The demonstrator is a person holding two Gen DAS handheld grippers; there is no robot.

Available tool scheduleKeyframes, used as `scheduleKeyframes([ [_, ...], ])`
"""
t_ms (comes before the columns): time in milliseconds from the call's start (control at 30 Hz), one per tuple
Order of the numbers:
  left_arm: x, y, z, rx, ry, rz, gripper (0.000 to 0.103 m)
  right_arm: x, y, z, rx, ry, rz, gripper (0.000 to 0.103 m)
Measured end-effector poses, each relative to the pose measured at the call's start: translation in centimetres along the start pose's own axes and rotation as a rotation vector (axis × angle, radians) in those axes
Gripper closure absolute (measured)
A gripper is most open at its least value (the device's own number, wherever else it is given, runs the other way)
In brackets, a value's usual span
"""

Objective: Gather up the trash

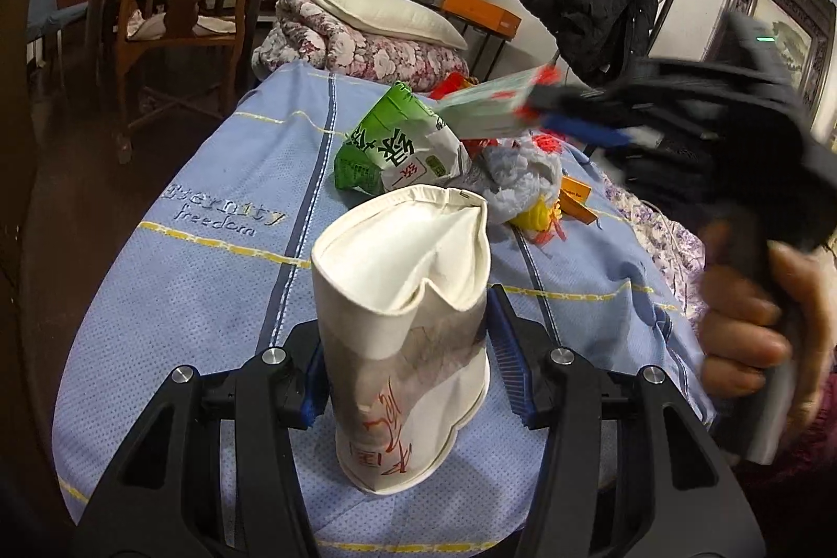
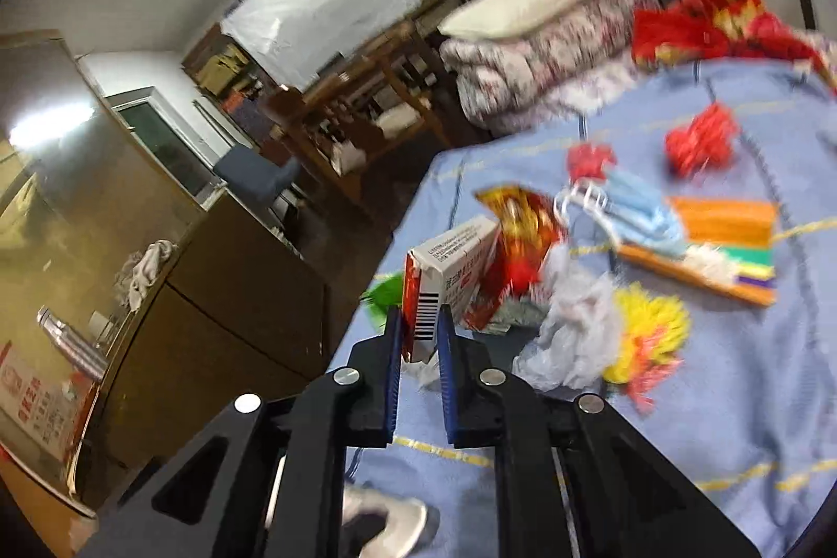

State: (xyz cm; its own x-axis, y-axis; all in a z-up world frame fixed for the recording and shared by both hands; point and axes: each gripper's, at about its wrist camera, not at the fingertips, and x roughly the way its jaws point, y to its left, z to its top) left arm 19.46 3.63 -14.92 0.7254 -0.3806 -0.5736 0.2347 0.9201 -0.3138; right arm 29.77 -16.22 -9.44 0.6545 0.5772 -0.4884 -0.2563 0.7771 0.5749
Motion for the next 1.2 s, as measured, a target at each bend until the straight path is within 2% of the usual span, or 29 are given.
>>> scheduleKeyframes([
  [267, -1.1, -2.5, -0.9, 0.077, -0.029, 0.013, 0.052, -11.5, 0.6, -0.7, -0.036, -0.097, 0.016, 0.09],
  [367, -1.8, -3.7, -1.1, 0.091, -0.028, -0.021, 0.052, -15.9, -0.2, -1.7, -0.034, -0.131, -0.014, 0.09],
  [500, -1.7, -5.0, -1.9, 0.145, -0.045, 0.031, 0.052, -21.4, -2.3, -3.6, -0.008, -0.169, -0.046, 0.09],
  [567, -0.8, -5.0, -2.1, 0.153, -0.021, 0.076, 0.055, -23.5, -3.2, -4.6, 0.001, -0.187, -0.058, 0.09],
  [633, -0.4, -4.7, -1.9, 0.144, -0.007, 0.083, 0.057, -25.8, -4.5, -5.8, 0.016, -0.212, -0.072, 0.09],
  [933, -2.1, -7.7, -1.0, 0.175, -0.003, 0.035, 0.059, -31.9, -11.9, -9.7, 0.132, -0.248, -0.164, 0.09],
  [1200, -2.3, -15.7, -0.8, 0.267, 0.011, -0.082, 0.059, -36.0, -19.6, -15.4, 0.271, -0.236, -0.274, 0.09],
])
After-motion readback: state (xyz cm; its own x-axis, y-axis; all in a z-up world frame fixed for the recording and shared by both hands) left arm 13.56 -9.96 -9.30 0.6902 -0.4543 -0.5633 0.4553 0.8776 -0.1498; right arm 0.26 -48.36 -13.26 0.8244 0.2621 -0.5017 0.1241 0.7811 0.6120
